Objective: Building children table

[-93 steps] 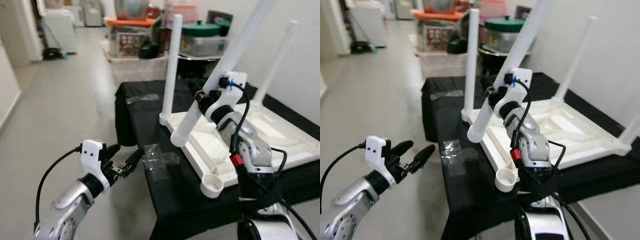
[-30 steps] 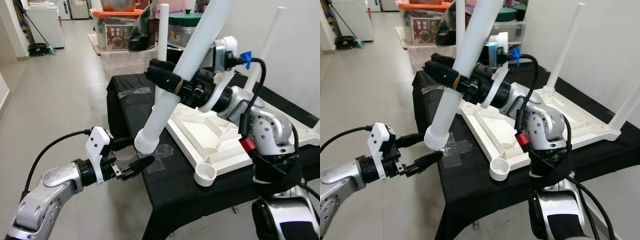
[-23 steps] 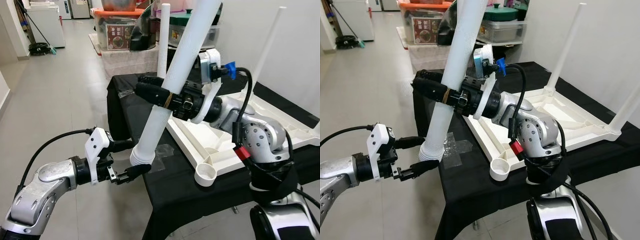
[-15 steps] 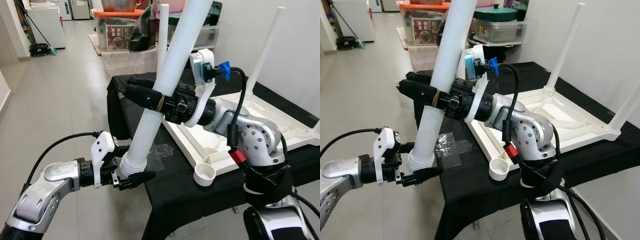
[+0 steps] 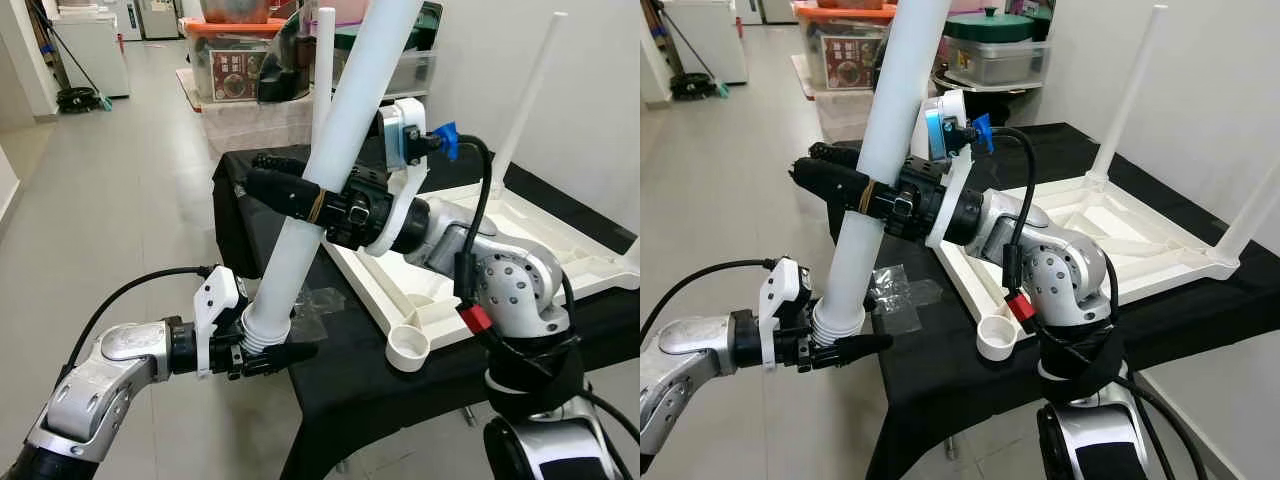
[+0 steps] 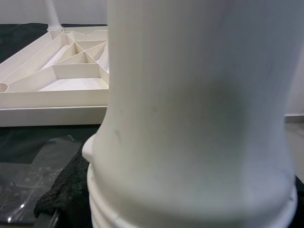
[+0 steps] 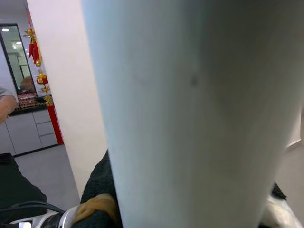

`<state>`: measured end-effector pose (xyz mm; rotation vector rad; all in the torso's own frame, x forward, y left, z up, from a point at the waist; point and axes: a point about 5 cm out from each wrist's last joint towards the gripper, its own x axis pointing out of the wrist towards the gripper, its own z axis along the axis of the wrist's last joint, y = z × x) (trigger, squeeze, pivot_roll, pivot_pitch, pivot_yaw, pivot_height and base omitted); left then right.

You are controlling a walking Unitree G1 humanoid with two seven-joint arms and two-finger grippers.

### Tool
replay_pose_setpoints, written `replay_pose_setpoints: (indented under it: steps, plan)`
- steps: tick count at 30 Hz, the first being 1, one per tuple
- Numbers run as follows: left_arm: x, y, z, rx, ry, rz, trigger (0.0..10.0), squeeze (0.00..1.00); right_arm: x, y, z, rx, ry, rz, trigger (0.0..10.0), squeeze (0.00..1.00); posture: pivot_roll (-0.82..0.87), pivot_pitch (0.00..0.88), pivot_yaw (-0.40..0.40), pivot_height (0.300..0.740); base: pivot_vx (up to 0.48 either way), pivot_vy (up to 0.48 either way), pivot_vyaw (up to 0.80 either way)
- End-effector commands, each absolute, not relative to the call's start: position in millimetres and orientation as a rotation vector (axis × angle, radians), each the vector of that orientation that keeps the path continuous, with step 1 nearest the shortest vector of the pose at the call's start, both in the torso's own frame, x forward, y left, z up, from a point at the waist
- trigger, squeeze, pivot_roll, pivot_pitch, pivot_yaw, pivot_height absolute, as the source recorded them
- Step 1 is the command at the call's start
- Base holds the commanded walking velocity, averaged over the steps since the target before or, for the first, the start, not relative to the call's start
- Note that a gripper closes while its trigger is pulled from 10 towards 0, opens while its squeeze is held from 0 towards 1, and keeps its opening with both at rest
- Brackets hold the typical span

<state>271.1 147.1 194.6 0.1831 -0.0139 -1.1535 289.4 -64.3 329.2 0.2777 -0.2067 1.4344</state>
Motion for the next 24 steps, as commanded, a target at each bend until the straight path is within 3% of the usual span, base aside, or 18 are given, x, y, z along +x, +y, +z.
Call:
replay_pose_setpoints:
  steps: [1, 5, 6, 13, 14, 15, 16, 24]
  plan:
    - [267.2, 142.9, 197.1, 0.173, -0.039, -1.182, 0.0, 0.0, 285.3, -58.5, 323.6, 0.286, -0.172, 1.469, 10.0, 0.0, 0.06, 0.0, -0.033, 0.74, 0.0, 0.0, 0.0]
    - [267.7, 142.2, 197.4, 0.199, -0.04, -1.18, 0.0, 0.0, 287.5, -58.2, 321.0, 0.292, -0.155, 1.447, 10.0, 0.0, 0.06, 0.0, -0.033, 0.74, 0.0, 0.0, 0.0]
    - [269.6, 142.1, 197.7, 0.212, -0.033, -1.165, 10.0, 0.0, 288.9, -58.3, 314.5, 0.291, -0.135, 1.433, 10.0, 1.0, 0.07, 0.0, -0.035, 0.74, 0.0, 0.0, 0.0]
    - [269.0, 142.2, 198.3, 0.215, -0.031, -1.166, 10.0, 0.0, 288.0, -56.8, 302.6, 0.268, -0.099, 1.406, 10.0, 0.99, 0.07, 0.0, -0.036, 0.74, 0.0, 0.0, 0.0]
    - [268.8, 142.4, 198.5, 0.215, -0.031, -1.166, 10.0, 0.0, 286.9, -56.0, 300.7, 0.283, -0.093, 1.406, 10.0, 0.42, 0.07, 0.0, -0.036, 0.74, 0.0, 0.0, 0.0]
    - [268.8, 142.4, 198.5, 0.215, -0.031, -1.166, 10.0, 0.0, 286.9, -56.0, 300.7, 0.283, -0.093, 1.406, 10.0, 0.42, 0.07, 0.0, -0.036, 0.74, 0.0, 0.0, 0.0]
    - [268.8, 142.5, 198.5, 0.215, -0.031, -1.165, 10.0, 0.0, 285.6, -55.4, 299.1, 0.294, -0.09, 1.407, 10.0, 0.0, 0.07, 0.0, -0.036, 0.74, 0.0, 0.0, 0.0]
    - [267.7, 141.2, 197.1, 0.211, -0.026, -1.175, 10.0, 0.0, 286.1, -53.7, 295.5, 0.332, -0.105, 1.382, 10.0, 0.0, 0.06, 0.0, -0.033, 0.74, 0.0, 0.0, 0.0]
